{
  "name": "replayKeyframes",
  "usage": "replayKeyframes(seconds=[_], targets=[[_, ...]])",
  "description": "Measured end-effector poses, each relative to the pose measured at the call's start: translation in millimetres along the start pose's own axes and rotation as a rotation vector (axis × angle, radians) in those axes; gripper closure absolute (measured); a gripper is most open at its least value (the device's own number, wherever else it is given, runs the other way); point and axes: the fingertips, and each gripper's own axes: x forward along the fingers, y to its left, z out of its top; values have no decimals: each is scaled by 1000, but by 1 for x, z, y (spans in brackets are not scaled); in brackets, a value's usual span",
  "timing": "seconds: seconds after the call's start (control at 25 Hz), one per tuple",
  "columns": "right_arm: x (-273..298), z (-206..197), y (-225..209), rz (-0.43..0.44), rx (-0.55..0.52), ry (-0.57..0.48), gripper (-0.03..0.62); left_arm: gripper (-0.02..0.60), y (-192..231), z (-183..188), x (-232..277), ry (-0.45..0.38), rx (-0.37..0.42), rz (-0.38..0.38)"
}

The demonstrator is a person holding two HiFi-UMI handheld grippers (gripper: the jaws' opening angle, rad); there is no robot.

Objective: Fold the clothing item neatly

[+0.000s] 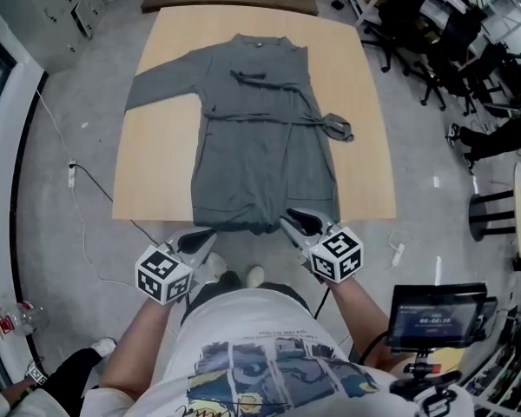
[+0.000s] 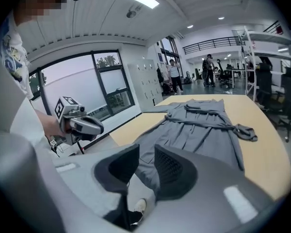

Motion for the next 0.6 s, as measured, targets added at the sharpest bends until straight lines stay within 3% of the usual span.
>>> replayKeyframes(seconds=[0.4,0.6], targets=[[-43,-29,13,36,-20,-19,507,575,6,23,-14,-18,7,138],[-36,-28,14,21,-16,-6,507,571,55,34,-25,-24,-21,195]])
